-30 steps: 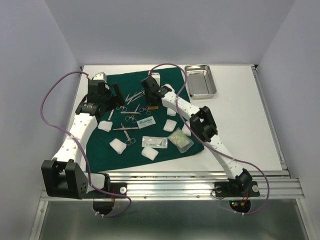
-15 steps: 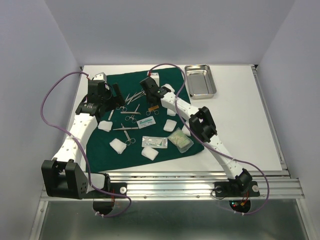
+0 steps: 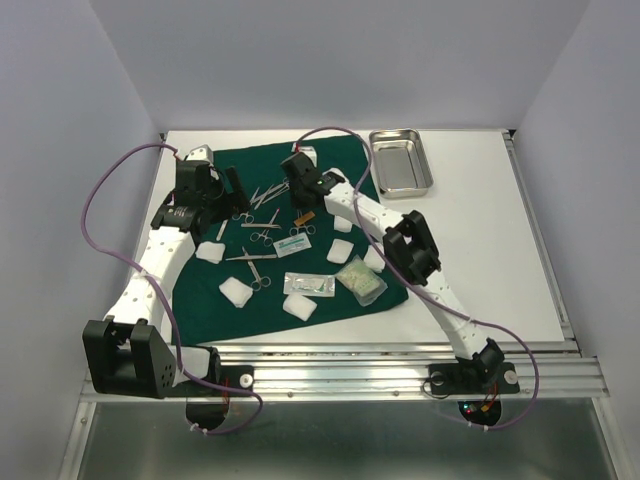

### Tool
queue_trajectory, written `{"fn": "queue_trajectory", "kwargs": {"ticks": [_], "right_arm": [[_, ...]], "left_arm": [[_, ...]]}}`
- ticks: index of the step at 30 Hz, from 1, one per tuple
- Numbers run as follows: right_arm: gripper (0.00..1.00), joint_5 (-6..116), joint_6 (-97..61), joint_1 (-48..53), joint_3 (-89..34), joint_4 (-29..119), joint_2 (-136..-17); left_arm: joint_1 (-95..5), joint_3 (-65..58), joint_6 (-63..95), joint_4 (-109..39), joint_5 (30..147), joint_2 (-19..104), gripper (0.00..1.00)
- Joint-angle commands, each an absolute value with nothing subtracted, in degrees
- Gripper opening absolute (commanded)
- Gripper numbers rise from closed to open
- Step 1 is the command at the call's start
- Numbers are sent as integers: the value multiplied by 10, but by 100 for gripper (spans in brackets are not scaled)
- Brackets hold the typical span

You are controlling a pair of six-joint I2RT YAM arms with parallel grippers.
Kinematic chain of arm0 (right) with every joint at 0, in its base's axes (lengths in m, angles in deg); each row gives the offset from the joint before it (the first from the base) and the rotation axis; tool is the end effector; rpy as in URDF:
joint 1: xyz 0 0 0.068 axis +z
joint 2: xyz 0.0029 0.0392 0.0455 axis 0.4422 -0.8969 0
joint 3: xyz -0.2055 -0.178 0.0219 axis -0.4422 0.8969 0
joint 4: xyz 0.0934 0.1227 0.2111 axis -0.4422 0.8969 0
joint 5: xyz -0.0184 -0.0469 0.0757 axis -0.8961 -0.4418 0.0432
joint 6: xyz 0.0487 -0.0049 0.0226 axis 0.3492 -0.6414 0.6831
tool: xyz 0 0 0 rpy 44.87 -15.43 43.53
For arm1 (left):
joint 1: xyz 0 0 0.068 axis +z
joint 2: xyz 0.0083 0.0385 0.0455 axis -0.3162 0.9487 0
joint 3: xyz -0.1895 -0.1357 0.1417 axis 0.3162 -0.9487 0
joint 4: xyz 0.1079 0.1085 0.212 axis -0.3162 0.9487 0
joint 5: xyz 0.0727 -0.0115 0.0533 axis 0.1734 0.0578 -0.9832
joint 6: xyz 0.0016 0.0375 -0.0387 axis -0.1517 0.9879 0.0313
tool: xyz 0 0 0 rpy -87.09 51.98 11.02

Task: Prepare the surgical pack
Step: Pick up the medical item from the surgical kit.

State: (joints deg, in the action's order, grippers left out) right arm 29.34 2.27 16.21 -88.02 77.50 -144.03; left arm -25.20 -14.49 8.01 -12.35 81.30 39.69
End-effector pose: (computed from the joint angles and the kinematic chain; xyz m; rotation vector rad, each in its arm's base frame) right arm 0.4299 0.3788 0.1762 -0.1692 2.3330 0.2421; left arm 0.2826 -0.0342 0.3211 -0.2259 2.1191 -0.2944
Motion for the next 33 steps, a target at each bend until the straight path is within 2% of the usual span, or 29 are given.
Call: {"fn": "queue_trajectory", "kwargs": {"ticks": [1,10,14,18,22,33], "right_arm": [[1,289,28,166,-854,740,-1360],[1,235,20,166,-763,676,-1277],[1,306,66,141,-683,604,-1237],[1,432,142,103,-611,536,-1219],[1,528,180,77,-578,472,-1215],[1,471,115,72,-599,523,-1199]], "left_arm": [[-254,-148,81,-133,817,391,99],[-254,-152,82,-135,816,389,99],[-254,-151,82,-134,818,388,99],[-254,-151,83,-131,817,384,99],[-254,-149,85,-130,816,385,99],[-255,-137,81,-134,829,400,99]]}}
